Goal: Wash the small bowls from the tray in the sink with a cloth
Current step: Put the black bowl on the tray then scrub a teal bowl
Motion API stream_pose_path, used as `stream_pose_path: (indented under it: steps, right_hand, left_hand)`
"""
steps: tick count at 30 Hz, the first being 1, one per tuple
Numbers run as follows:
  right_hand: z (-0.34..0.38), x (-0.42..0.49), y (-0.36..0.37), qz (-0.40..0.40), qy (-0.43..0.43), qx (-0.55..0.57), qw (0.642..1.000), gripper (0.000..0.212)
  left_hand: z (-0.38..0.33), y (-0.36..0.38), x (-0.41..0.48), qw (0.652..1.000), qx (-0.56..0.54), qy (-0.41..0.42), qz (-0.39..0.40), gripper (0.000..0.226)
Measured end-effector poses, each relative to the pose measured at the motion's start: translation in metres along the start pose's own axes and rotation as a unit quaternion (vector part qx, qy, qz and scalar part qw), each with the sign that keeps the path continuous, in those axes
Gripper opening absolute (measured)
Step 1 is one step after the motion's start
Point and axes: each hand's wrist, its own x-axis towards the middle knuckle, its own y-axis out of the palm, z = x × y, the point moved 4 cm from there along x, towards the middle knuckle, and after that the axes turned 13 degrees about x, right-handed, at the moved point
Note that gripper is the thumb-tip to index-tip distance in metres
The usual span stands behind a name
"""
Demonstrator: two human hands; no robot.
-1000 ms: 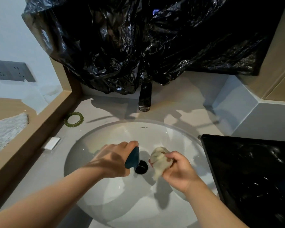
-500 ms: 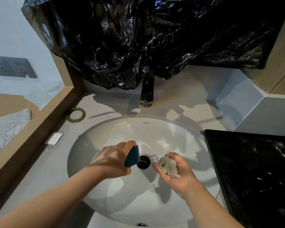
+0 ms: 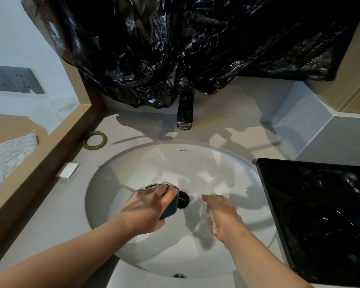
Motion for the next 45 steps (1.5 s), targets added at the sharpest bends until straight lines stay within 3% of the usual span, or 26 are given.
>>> stream_pose_path:
  steps: [4, 11, 14, 17, 19, 21, 22, 25, 27, 28, 31, 32, 35, 37, 40, 41, 43, 45]
  right_hand:
    - [0.002, -0.001, -0.006, -0.041, -0.002, 0.0, 0.999, 0.018]
    - [0.004, -0.001, -0.006, -0.029, -0.029, -0.018, 0.999, 0.019]
    - [0.006, -0.004, -0.003, 0.008, -0.044, -0.056, 0.997, 0.023]
    - [0.005, -0.01, 0.002, 0.048, -0.071, -0.129, 0.988, 0.017]
    - [0.004, -0.009, 0.003, 0.057, -0.097, -0.17, 0.979, 0.017]
    - [0.001, -0.008, 0.003, 0.063, -0.107, -0.189, 0.974, 0.015]
    - [0.001, -0.008, 0.005, 0.072, -0.106, -0.183, 0.975, 0.014]
    - [0.001, -0.014, 0.013, 0.128, -0.086, -0.143, 0.978, 0.016]
    - [0.008, -0.018, 0.021, 0.156, -0.087, -0.135, 0.975, 0.023]
    - [0.014, -0.02, 0.024, 0.16, -0.1, -0.141, 0.972, 0.027]
    - [0.038, -0.023, 0.033, 0.154, -0.179, -0.152, 0.96, 0.023]
    - [0.047, -0.025, 0.036, 0.14, -0.215, -0.165, 0.952, 0.017]
    - [0.065, -0.03, 0.038, 0.065, -0.344, -0.268, 0.898, 0.005]
    - [0.07, -0.035, 0.038, 0.032, -0.387, -0.3, 0.871, 0.009]
    - [0.073, -0.042, 0.035, 0.009, -0.414, -0.292, 0.862, 0.014]
    - [0.074, -0.043, 0.035, 0.001, -0.422, -0.288, 0.859, 0.014]
    - [0.079, -0.045, 0.034, -0.006, -0.438, -0.253, 0.863, 0.013]
    - [0.085, -0.045, 0.032, 0.001, -0.44, -0.196, 0.877, 0.014]
  left_hand:
    - [0.001, 0.003, -0.002, 1.0, -0.003, -0.009, -0.009, 0.084]
    - [0.004, 0.002, -0.005, 0.999, -0.029, -0.035, 0.009, 0.082]
    - [0.014, -0.001, -0.005, 0.981, -0.113, -0.148, 0.059, 0.07]
    - [0.034, 0.008, -0.01, 0.898, -0.293, -0.319, 0.08, 0.062]
    - [0.044, 0.014, -0.014, 0.781, -0.462, -0.417, 0.05, 0.063]
    - [0.045, 0.018, -0.016, 0.665, -0.595, -0.45, 0.033, 0.066]
    - [0.044, 0.018, -0.015, 0.625, -0.633, -0.456, 0.036, 0.067]
    - [0.036, 0.013, -0.011, 0.568, -0.687, -0.453, 0.037, 0.065]
    - [0.032, 0.003, -0.005, 0.61, -0.664, -0.433, 0.014, 0.072]
    - [0.03, -0.006, -0.001, 0.657, -0.637, -0.403, 0.002, 0.072]
    - [0.024, -0.038, 0.01, 0.855, -0.443, -0.27, -0.007, 0.067]
    - [0.022, -0.048, 0.014, 0.896, -0.38, -0.229, -0.012, 0.068]
    - [0.018, -0.078, 0.022, 0.959, -0.226, -0.158, -0.06, 0.081]
    - [0.019, -0.093, 0.025, 0.98, -0.089, -0.089, -0.154, 0.092]
    - [0.02, -0.095, 0.026, 0.981, -0.004, -0.025, -0.191, 0.093]
    - [0.02, -0.095, 0.028, 0.982, -0.021, -0.031, -0.184, 0.091]
    - [0.021, -0.101, 0.029, 0.962, -0.166, -0.12, -0.178, 0.078]
    - [0.019, -0.098, 0.031, 0.889, -0.359, -0.226, -0.174, 0.065]
